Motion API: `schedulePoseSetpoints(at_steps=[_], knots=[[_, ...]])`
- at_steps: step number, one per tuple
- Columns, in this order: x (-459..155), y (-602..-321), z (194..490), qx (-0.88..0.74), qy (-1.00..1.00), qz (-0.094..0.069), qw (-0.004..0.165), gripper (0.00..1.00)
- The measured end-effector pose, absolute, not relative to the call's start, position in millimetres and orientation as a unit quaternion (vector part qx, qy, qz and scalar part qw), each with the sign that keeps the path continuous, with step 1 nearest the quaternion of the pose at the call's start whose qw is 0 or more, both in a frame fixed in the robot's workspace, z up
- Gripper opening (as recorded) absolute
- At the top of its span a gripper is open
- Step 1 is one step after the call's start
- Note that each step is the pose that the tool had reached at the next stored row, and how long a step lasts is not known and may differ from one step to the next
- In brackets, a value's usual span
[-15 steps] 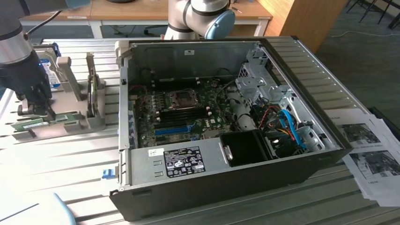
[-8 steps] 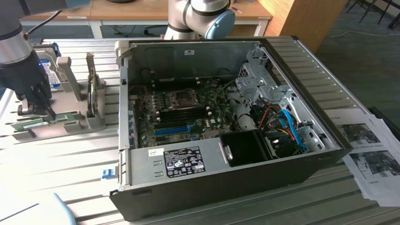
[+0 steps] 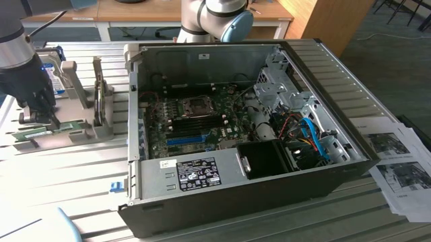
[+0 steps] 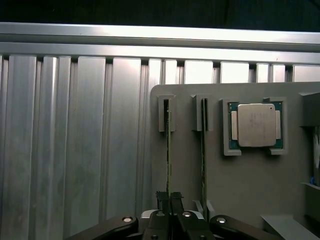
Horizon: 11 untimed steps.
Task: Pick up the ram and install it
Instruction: 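Pick up the ram and move it above insertion slot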
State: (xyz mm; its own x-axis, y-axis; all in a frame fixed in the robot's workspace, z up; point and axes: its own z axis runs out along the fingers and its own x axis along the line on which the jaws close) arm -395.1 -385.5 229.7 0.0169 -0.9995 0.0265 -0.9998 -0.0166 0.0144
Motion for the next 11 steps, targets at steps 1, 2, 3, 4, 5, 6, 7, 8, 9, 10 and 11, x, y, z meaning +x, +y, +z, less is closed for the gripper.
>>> schedulePoseSetpoints(at_steps=[1, 2, 3, 4, 5, 6, 7, 8, 9, 10, 11], knots=[[-395, -385, 230, 0.713, -0.701, 0.004, 0.014, 0.11], [-395, -385, 231, 0.713, -0.701, 0.004, 0.015, 0.11], [-395, -385, 232, 0.713, -0.701, 0.004, 0.015, 0.11], [-395, -385, 233, 0.713, -0.701, 0.004, 0.015, 0.11], [-395, -385, 234, 0.713, -0.701, 0.004, 0.015, 0.11], [-394, -385, 235, 0.713, -0.701, 0.004, 0.015, 0.11], [-394, -385, 236, 0.713, -0.701, 0.004, 0.015, 0.11], [-394, -385, 237, 0.713, -0.701, 0.004, 0.015, 0.11], [-394, -385, 238, 0.713, -0.701, 0.004, 0.015, 0.11], [-394, -385, 239, 0.713, -0.701, 0.004, 0.015, 0.11], [-394, -385, 240, 0.713, -0.701, 0.003, 0.015, 0.11]])
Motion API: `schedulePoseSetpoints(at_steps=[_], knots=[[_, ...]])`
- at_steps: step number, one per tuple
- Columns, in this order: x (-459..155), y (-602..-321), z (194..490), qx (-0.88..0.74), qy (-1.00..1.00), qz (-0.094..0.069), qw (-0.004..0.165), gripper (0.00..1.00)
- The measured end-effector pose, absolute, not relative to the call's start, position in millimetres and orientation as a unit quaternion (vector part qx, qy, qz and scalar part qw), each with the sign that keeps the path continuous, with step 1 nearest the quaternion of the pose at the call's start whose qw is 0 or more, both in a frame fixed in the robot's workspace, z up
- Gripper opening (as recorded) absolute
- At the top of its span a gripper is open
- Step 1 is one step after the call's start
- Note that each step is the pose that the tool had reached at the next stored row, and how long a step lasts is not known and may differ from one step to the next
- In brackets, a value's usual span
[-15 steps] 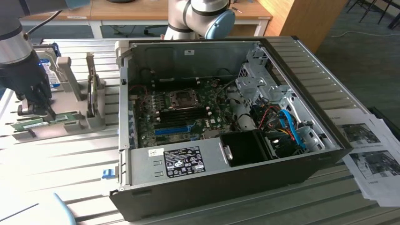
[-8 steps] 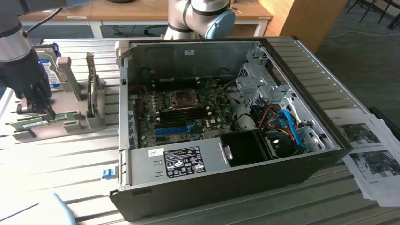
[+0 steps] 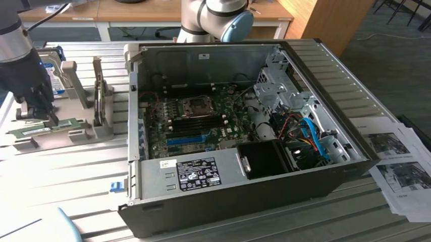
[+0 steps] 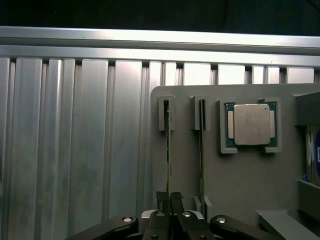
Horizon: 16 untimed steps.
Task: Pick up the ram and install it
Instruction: 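Pick up the ram and move it above insertion slot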
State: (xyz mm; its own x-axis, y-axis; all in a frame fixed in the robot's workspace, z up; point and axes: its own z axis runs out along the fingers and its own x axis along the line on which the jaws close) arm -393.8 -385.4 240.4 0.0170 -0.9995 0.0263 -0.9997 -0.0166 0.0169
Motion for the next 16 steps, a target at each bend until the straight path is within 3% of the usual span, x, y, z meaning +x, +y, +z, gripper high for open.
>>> schedulePoseSetpoints(at_steps=[16], knots=[[-392, -385, 263, 0.713, -0.701, 0.002, 0.017, 0.11]])
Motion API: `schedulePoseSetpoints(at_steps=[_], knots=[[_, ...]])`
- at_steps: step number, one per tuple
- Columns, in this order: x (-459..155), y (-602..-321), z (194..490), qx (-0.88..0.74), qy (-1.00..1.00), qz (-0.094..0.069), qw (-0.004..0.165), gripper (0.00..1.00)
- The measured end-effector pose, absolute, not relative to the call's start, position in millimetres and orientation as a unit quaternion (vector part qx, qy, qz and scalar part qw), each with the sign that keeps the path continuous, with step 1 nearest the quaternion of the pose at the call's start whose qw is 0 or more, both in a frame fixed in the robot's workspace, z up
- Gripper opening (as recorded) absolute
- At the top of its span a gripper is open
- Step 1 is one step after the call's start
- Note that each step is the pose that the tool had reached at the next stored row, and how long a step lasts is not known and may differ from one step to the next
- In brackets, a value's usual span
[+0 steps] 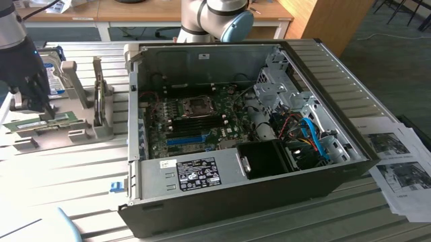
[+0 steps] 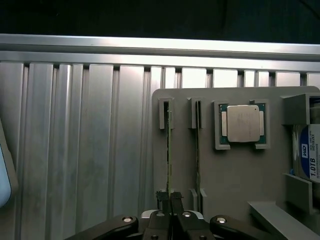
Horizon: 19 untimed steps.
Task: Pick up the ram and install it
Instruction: 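Pick up the ram and move it above insertion slot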
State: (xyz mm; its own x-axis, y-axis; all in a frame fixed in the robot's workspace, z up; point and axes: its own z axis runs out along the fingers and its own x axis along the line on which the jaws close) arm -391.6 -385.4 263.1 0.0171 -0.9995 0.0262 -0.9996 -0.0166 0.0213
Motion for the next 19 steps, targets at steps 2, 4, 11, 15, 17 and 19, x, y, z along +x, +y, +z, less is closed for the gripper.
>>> schedulePoseSetpoints(at_steps=[2, 4, 11, 15, 17, 19], knots=[[-391, -385, 266, 0.713, -0.701, 0.002, 0.017, 0.11], [-391, -385, 269, 0.713, -0.701, 0.001, 0.017, 0.11], [-390, -385, 279, 0.713, -0.701, 0.0, 0.018, 0.11], [-389, -385, 286, 0.713, -0.701, 0.0, 0.019, 0.11], [-388, -385, 289, 0.713, -0.701, -0.001, 0.019, 0.11], [-387, -385, 299, 0.713, -0.701, -0.001, 0.02, 0.11]])
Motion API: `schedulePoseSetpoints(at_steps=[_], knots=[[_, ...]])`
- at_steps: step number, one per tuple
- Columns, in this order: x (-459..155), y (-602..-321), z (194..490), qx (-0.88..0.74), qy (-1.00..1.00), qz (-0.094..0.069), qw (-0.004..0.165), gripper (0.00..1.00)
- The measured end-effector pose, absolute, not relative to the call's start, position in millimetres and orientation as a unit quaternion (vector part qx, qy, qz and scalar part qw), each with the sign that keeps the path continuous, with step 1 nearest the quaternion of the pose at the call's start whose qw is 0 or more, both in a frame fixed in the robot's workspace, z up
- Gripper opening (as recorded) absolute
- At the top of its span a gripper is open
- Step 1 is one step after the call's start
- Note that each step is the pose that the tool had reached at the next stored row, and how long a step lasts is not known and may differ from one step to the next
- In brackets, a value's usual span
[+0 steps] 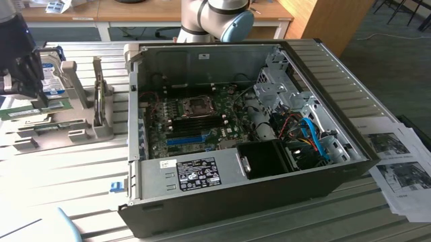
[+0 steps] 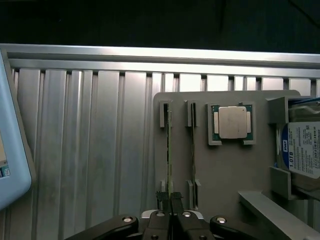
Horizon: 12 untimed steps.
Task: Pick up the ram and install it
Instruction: 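Pick up the ram and move it above insertion slot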
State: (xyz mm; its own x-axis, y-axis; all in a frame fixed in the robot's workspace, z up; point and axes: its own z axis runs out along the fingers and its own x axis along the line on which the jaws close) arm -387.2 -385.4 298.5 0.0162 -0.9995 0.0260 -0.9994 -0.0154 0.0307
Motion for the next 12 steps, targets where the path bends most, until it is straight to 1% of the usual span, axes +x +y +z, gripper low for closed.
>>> schedulePoseSetpoints(at_steps=[2, 12], knots=[[-386, -385, 308, 0.712, -0.702, -0.002, 0.021, 0.11], [-385, -385, 320, 0.712, -0.702, -0.003, 0.021, 0.11]])
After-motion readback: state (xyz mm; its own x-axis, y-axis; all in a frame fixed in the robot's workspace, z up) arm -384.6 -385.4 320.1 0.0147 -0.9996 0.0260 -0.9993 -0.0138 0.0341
